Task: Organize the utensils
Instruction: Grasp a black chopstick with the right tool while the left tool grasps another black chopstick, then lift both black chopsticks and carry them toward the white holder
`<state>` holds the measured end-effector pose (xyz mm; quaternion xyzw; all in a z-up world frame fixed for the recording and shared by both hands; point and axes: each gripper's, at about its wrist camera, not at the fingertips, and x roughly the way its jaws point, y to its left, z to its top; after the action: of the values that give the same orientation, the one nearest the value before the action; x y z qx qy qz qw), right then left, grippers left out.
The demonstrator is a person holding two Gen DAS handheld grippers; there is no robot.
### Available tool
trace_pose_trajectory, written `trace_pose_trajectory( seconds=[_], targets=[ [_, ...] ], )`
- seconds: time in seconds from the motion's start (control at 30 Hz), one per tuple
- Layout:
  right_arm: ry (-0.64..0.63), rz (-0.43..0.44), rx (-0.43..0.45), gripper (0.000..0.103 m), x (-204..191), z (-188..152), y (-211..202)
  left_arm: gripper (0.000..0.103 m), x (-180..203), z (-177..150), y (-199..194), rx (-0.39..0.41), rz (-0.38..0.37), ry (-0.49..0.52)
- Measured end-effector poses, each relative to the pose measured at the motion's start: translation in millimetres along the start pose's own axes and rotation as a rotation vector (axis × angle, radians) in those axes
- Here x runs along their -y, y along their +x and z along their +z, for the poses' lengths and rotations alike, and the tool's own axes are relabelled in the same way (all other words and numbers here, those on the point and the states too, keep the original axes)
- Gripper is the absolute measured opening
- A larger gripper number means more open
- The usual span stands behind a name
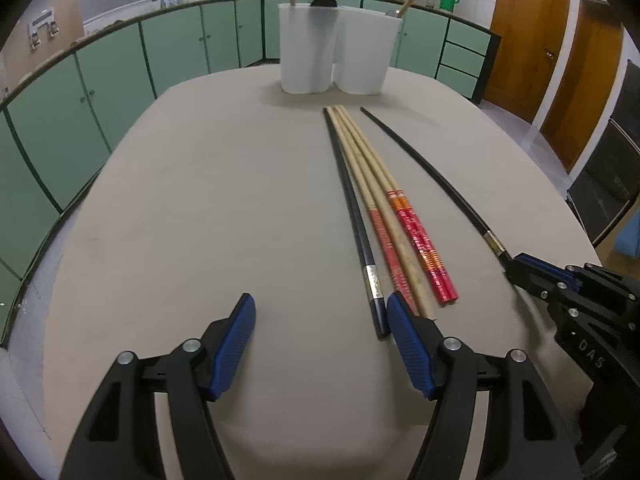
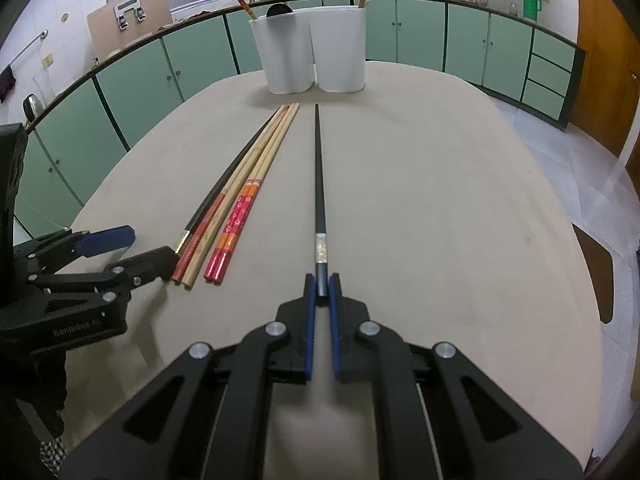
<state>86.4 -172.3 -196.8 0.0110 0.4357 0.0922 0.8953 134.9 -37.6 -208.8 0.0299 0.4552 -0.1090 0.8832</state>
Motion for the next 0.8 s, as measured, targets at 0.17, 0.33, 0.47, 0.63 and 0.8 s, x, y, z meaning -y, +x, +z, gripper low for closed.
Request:
trace_pose_trajectory(
  seconds=[0.17,0.33,0.47,0.63,0.8],
  targets=[
    [-0.009,0.009,-0.001,0.006,-1.4,0.8,0.0,0.067,-1.9,0.7,-2.3,-0.009,-0.004,-0.007],
    [-0.027,0.016,-0.005,0.009,-5.1,0.6,2.6,0.064,2.9,-1.5,1.1,-0.004,0.026,0.018],
    [-0.010,0.035,-0.006,0.009,-2.0,1.3,5.0,0.048,4.7,-1.8,1.2,0.014,0.031,0.014],
    [0.005,0.046,-0.006,0.006,0.6,2.1,5.3,0.018,11.2,-2.1,2.1,0.036,0.030,0.016],
    [0.009,0.049,-0.003,0.006,1.4,2.0,3.8,0.007,14.1,-1.4,2.2,0.037,0.015,0.001]
  ],
)
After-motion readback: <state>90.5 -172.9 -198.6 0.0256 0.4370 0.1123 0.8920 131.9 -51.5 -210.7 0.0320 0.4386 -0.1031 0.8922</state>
